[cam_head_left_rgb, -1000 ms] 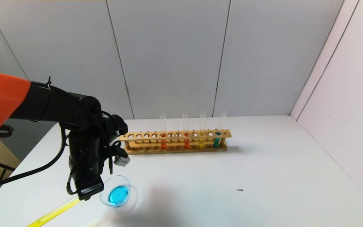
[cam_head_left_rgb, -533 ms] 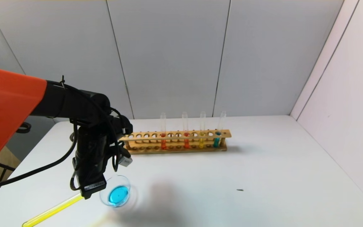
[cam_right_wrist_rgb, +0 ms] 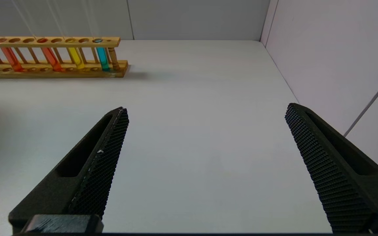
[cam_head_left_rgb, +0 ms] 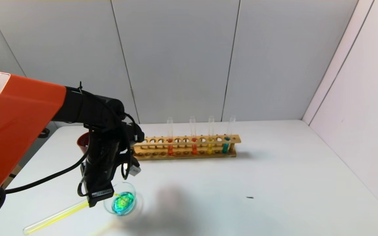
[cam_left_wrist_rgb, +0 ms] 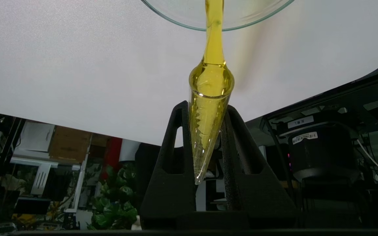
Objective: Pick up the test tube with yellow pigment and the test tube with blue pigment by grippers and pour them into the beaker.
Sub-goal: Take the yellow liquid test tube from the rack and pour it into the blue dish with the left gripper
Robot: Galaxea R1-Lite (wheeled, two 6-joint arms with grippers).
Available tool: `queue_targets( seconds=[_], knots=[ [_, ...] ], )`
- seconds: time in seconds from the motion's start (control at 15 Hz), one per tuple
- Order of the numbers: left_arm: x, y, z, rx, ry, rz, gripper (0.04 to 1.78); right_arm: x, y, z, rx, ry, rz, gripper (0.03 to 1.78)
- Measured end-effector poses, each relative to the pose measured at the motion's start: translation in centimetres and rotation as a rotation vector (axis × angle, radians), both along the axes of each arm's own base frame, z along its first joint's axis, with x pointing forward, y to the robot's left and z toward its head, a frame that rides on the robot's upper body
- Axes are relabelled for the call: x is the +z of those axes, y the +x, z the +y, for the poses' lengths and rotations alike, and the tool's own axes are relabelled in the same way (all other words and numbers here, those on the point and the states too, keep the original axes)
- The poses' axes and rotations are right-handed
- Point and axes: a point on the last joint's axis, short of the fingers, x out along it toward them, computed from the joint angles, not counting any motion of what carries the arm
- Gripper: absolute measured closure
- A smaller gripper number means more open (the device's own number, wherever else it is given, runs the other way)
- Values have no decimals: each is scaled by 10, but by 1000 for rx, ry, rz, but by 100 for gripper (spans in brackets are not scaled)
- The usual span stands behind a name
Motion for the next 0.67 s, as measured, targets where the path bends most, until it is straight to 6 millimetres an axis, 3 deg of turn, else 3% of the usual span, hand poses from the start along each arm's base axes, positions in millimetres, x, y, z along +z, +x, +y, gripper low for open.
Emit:
queue_targets(
  seconds=[0.67],
  knots=[
    [-1,4,-8,-28,45,35,152,0,0,0,0,0,0,7]
  ],
)
